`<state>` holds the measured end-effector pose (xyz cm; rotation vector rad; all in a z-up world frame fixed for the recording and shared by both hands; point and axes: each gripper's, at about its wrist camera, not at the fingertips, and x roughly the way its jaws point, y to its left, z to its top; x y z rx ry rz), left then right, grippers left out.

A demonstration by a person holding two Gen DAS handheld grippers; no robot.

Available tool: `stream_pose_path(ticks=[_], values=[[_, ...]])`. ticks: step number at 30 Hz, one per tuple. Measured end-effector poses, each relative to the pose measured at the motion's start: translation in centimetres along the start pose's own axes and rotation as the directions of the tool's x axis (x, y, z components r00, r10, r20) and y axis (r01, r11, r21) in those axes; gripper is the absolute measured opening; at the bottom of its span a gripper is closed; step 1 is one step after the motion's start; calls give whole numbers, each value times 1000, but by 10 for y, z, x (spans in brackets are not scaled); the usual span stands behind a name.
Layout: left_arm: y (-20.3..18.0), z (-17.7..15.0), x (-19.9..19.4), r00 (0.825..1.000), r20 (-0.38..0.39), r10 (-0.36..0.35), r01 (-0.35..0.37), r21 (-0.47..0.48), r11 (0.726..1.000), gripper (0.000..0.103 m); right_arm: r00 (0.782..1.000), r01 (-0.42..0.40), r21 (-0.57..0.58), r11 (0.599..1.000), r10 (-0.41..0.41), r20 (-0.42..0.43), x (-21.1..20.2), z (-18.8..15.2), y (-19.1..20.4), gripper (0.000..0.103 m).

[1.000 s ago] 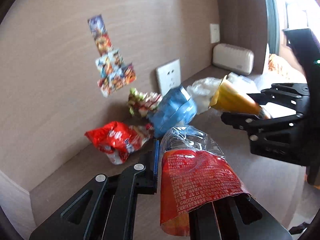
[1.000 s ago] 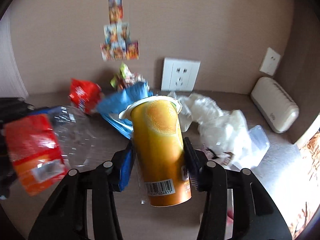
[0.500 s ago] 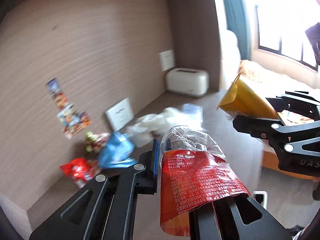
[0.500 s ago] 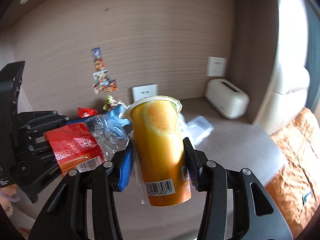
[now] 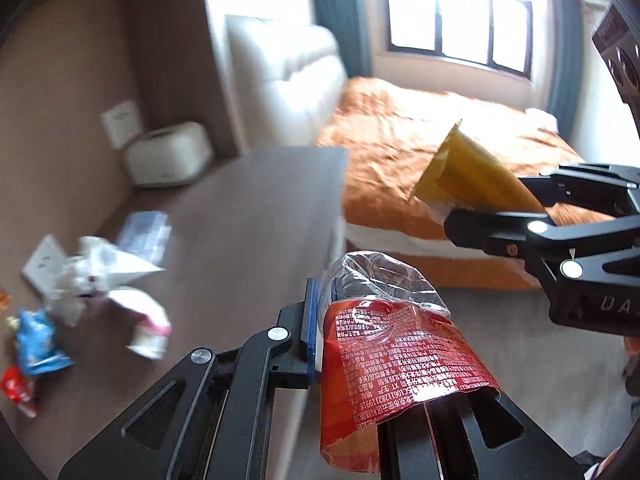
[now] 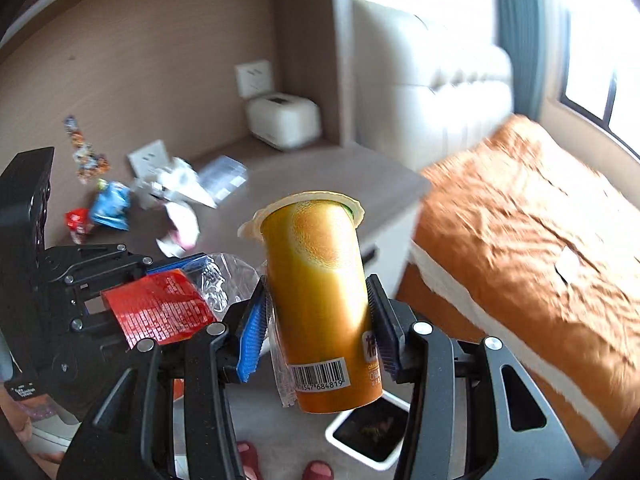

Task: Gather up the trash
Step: 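Carry bottle and can to the white bin and open both tools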

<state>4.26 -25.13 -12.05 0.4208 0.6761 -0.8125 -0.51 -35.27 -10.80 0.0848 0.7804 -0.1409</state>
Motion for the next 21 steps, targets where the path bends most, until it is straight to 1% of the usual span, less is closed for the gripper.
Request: stream_pose_path(ticks=[2,3,5,8,9,11,12,13,14,15,19,20,21], values=[[-25,-8,26,998,-34,-53,54,31,998,6,999,32,43,999,-30,-43,10,-22,-23,49],[-35,-12,38,996,-55,-76,78,40,996,6,998,38,60,998,-34,-51,13,-30,-31,49],[-52,-21,63,990,-86,-114,119,49,992,6,994,60,95,994,-51,-95,29,-53,-51,49],[-75,-44,109,975,-144,-170,179,48,983,6,985,93,130,987,-72,-158,59,-85,-75,49],[-83,-54,127,968,-169,-185,195,47,980,6,979,104,147,984,-76,-189,76,-101,-86,49],[-94,-73,156,959,-194,-207,220,52,974,6,974,112,168,979,-75,-215,95,-122,-102,49],[-100,-86,176,951,-216,-221,237,48,970,6,967,118,176,977,-73,-243,112,-135,-110,49],[-105,-97,190,935,-247,-253,271,40,962,6,964,117,187,975,-67,-259,128,-148,-117,49],[-109,-111,209,928,-261,-266,285,37,958,6,962,114,196,974,-59,-267,138,-158,-123,49],[-112,-122,223,922,-272,-275,295,36,955,6,954,113,204,972,-49,-294,159,-174,-130,49],[-130,-168,279,904,-303,-300,329,48,943,7,934,116,224,968,-30,-356,211,-223,-145,49],[-135,-175,291,903,-305,-302,331,44,943,10,930,119,223,968,-30,-366,222,-235,-148,49],[-140,-186,302,889,-318,-329,355,27,934,16,927,121,224,967,-29,-374,234,-250,-151,51]])
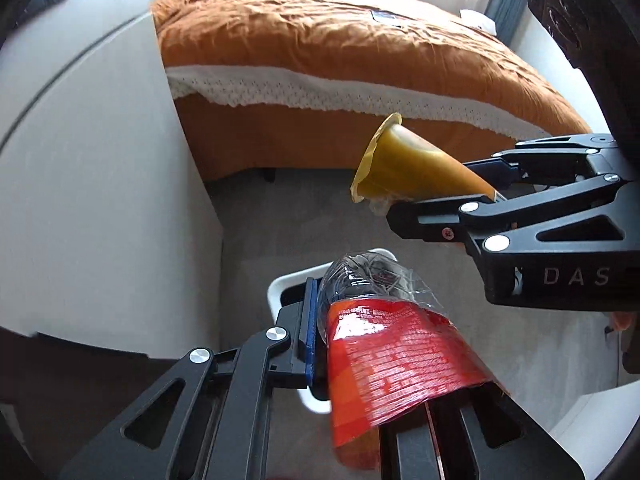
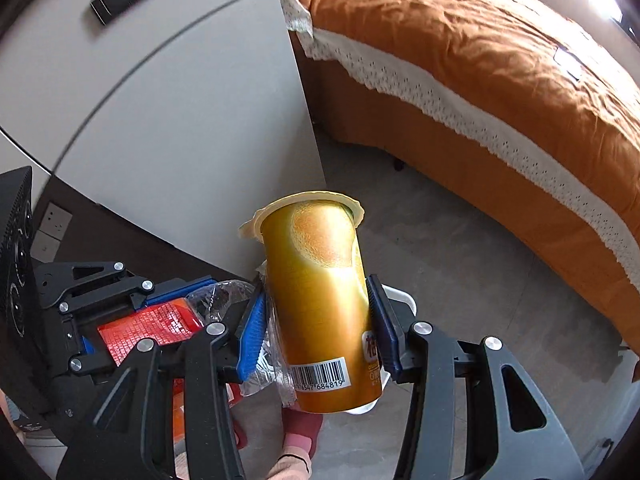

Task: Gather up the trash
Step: 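Carry bottle and can to the white bin and open both tools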

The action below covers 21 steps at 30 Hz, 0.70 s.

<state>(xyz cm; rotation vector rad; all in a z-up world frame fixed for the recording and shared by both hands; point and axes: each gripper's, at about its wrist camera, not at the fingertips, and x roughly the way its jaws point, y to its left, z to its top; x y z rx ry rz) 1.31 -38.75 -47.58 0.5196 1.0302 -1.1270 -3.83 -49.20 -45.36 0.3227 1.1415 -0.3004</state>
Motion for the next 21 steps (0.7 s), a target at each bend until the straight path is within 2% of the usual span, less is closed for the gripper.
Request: stream_pose_path(ticks=[1,2,3,7,9,14,21], values=[[1,-6,12,1000,-18,-25,25,-8,1000,56,1000,-11,6,1000,11,-8,15,-7,-4,58],[2,-11,24,999,-27,-32,32,-17,999,100,1000,-21,14,1000,22,-23,27,-12,-7,90],[2,-17,37,1000,-17,-24,23,-21,1000,98,999,-24,27,999,25,-34,42,-19,-12,98],[-4,-36,71,998,-54,12,-11,8,1000,98,997,10,20,1000,-9,-72,86,-38,-21,98],[-6,-41,70,998,-54,15,-15,6,1000,98,996,6,23,1000,-4,-86,92,-41,-22,98],[-12,-38,55,998,-52,38,-37,28,999,98,998,-7,33,999,9,-69,76,-38,-16,98],[-13,-10,-5,997,-4,74,-74,4,997,98,999,-29,29,999,30,-33,20,-17,-2,98]])
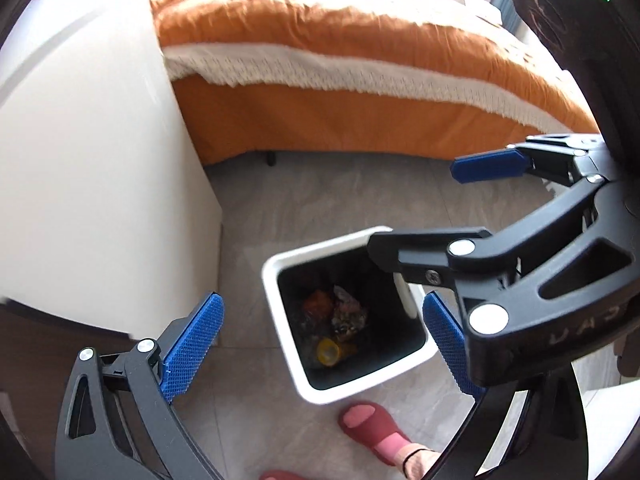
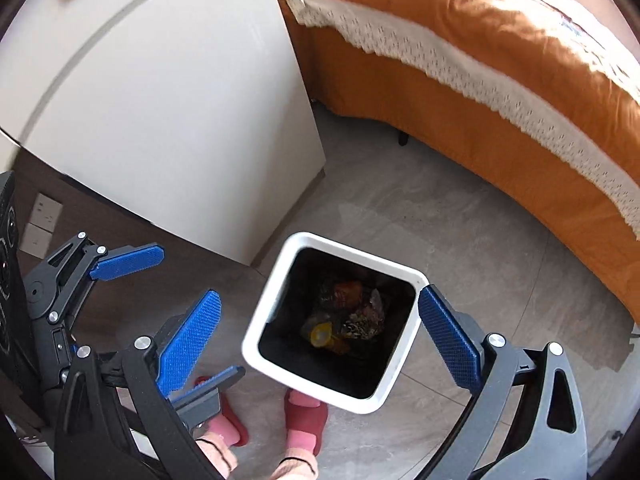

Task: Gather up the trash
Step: 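Carry bottle and can to the white bin and open both tools, then move both open tools back over the desk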

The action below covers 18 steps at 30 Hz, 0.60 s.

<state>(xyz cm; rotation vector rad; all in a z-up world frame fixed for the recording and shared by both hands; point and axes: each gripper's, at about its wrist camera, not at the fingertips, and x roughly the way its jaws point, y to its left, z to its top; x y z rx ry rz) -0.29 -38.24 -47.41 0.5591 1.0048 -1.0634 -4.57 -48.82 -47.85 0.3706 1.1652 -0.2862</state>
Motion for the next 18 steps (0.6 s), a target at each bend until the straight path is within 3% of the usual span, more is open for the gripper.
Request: stream_pose_path(ticks=[11,16,18], values=[[3,50,-151,987,127,98,-87,-92,992,98,985,-31,-69,997,42,165,-144,39,48,98],[8,63,-219,967,180,178,-155,-138,978,98,965,-49,-118,992,77,250,-207,59,76,99],[12,68,-246,951,200,235,-206,-156,966,98,956,-53,-153,987,94,279,-227,67,89,98]])
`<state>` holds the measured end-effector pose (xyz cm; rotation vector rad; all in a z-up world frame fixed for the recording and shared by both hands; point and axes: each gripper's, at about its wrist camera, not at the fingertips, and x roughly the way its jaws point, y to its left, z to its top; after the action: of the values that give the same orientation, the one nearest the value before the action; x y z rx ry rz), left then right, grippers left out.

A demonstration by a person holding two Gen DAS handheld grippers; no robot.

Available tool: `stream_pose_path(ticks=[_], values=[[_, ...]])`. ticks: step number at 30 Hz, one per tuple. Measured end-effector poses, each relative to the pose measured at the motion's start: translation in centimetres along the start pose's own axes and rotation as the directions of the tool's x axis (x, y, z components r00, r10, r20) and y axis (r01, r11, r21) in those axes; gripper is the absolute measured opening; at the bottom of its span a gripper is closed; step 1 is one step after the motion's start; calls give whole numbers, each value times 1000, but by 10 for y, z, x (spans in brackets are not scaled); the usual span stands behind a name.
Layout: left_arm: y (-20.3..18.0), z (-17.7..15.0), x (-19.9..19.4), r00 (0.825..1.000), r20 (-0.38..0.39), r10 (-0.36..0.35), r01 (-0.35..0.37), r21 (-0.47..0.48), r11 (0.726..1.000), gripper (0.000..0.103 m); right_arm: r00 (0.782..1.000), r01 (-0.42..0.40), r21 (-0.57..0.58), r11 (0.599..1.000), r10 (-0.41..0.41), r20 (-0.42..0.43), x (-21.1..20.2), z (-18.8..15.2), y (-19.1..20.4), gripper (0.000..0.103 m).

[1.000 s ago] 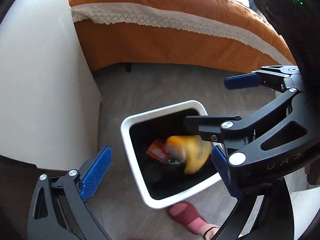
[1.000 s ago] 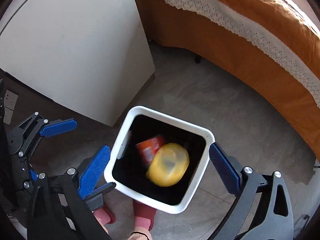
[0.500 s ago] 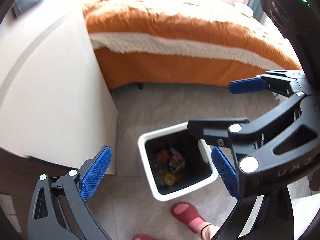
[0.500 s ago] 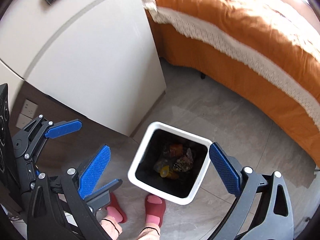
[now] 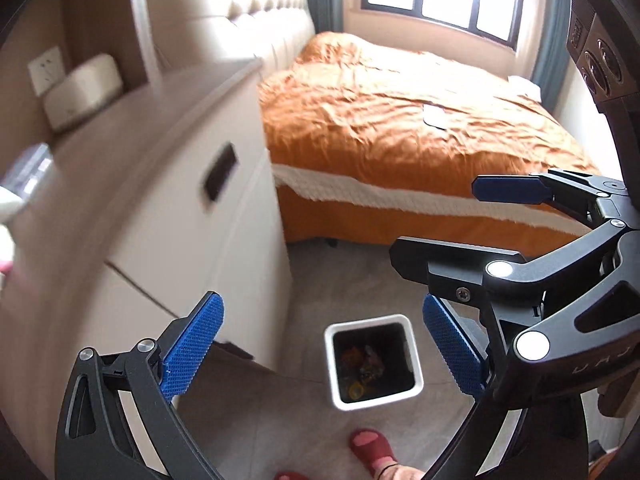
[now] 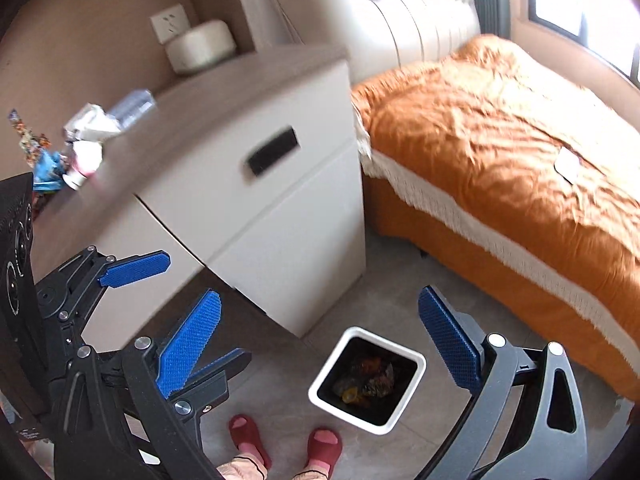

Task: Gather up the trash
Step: 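Move both open tools back over the desk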

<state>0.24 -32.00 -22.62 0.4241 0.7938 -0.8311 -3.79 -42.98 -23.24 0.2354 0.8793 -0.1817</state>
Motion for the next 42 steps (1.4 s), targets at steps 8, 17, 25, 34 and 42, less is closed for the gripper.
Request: stream_pose_path(ticks=[8,17,25,34,42], values=[[52,29,-89,976,81,204,-192,-136,972,98,978,-135,-146,980,155,137,-49,64,62,99],[127,17,-168,881,86,465,-410,-351,842,98,912,-307,-377,874,384,148,-62,112,148,99],[206,-10,-193,828,60,558,-499,-377,781,98,893,-355,-455,817,440,93,-37,122,230,98],[289,-29,-168,817,37,575,-543,-285,790,98,925,-339,-394,854,379,26,30,134,299,99],[353,-42,-137,824,-12,566,-550,-253,796,98,961,-268,-318,909,276,-23,85,135,319,99]])
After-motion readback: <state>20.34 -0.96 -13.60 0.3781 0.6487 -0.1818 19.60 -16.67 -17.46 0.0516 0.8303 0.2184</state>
